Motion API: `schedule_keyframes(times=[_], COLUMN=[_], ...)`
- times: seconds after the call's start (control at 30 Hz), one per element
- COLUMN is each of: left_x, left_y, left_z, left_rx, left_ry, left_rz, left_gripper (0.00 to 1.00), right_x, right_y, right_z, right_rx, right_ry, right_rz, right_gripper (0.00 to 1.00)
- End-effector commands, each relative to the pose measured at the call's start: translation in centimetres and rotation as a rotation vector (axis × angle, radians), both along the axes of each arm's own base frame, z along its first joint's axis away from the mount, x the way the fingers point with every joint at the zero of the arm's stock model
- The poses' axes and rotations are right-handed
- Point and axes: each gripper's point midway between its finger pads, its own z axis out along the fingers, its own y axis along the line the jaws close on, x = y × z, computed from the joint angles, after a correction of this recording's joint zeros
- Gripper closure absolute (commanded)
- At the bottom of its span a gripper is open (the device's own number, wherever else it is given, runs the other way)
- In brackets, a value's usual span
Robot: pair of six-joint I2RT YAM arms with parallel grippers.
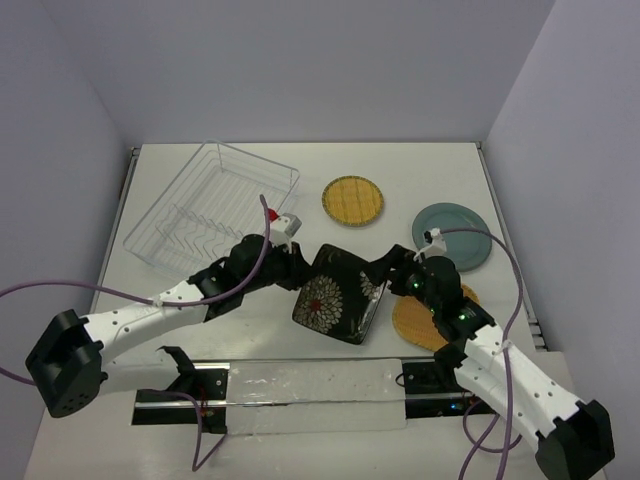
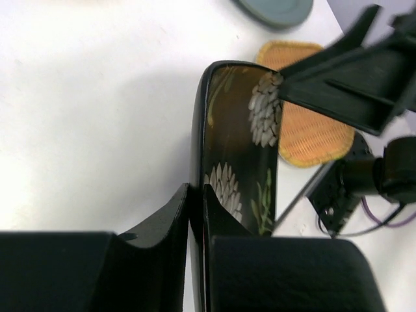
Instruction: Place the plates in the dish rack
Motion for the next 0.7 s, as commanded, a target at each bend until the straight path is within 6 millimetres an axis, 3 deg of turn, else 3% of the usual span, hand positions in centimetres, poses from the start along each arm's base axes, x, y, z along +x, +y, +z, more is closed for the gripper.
schedule_keyframes(times=[0.0,0.07,0.13,0.17,0.2,0.4,0.53,0.67], left_x=[3.3,5.5,7.0,7.2,8.2,13.4,16.2,17.5], left_y=[-1.8,-0.8,-0.5,-0.3,0.0,3.5,5.5,7.8], left_z=[9.5,9.6,11.8,11.5,13.4,18.6,22.0,27.2], left_rx=[-0.156,-0.079,-0.073,-0.050,-0.064,0.038,0.119,0.202], left_ry=[-0.177,-0.204,-0.249,-0.249,-0.275,-0.405,-0.511,-0.633], left_rz=[0.073,0.174,0.219,0.223,0.242,0.377,0.421,0.450], left_gripper=[1.00,1.00,1.00,1.00,1.00,1.00,1.00,1.00], right_x=[0.1,-0.1,-0.2,-0.2,-0.1,0.6,0.9,1.2], right_y=[-1.4,-1.9,-2.7,-3.1,-3.6,-8.1,-9.1,-9.9], right_z=[3.8,6.4,7.7,8.2,8.6,12.1,13.6,14.8], right_rx=[-0.052,-0.052,-0.063,-0.071,-0.076,-0.154,-0.183,-0.229], right_ry=[-0.109,-0.189,-0.230,-0.241,-0.251,-0.325,-0.346,-0.352], right_rz=[-0.034,-0.035,-0.060,-0.080,-0.108,-0.325,-0.378,-0.408], right_gripper=[0.07,0.02,0.00,0.00,0.00,0.00,0.00,0.00])
